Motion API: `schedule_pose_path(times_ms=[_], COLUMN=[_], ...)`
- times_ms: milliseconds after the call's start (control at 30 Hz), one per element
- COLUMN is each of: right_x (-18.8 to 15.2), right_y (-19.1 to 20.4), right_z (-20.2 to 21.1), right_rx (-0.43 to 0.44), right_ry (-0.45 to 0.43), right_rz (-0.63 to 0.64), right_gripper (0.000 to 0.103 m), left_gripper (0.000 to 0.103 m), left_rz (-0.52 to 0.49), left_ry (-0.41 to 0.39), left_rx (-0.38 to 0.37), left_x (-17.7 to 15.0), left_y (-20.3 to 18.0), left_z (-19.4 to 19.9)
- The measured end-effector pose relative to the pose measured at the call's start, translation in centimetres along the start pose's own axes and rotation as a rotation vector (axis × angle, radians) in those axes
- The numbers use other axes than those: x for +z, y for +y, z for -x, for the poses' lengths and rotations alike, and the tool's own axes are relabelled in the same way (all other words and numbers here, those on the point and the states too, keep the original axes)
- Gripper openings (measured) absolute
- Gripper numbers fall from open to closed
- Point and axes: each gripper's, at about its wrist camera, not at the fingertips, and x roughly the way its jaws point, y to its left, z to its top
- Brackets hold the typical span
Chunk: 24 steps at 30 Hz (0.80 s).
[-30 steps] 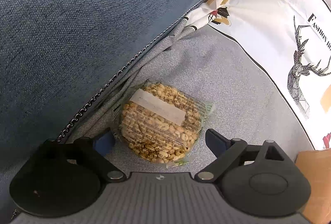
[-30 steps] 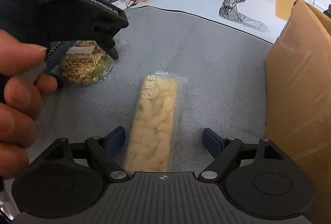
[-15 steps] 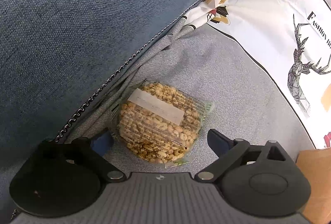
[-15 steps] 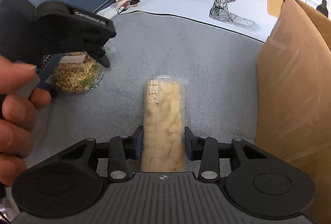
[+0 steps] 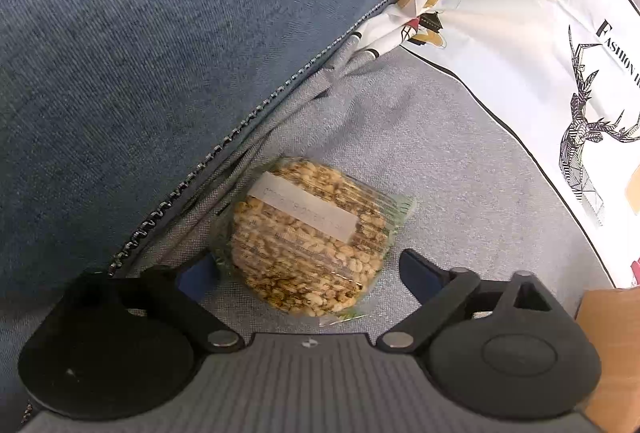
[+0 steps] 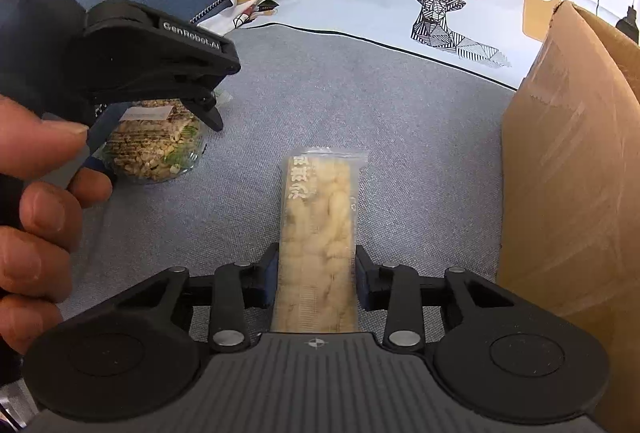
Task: Organize snacks
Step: 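Carry the rice cracker bar and peanut cake over the cardboard box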
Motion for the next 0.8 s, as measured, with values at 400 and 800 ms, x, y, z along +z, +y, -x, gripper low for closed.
schedule_pose_path(times_ms=[400, 800], right_x=[0.9, -0.1], right_y=[-0.7, -5.8], right_z=[4.8, 19.4], right_rx=[0.008, 0.0], right_ry=[-0.157, -0.499], right_rz=[-0.047, -0.063], right_gripper=[0.038, 0.038], left_gripper=[0.084, 0.084], left_rz=[0.01, -0.18], left_ry=[-0.058, -0.291], left_rx=[-0.14, -0.285], left_x=[0.4, -6.7], left_y=[-0.5, -0.7], left_z=[3.4, 13.4])
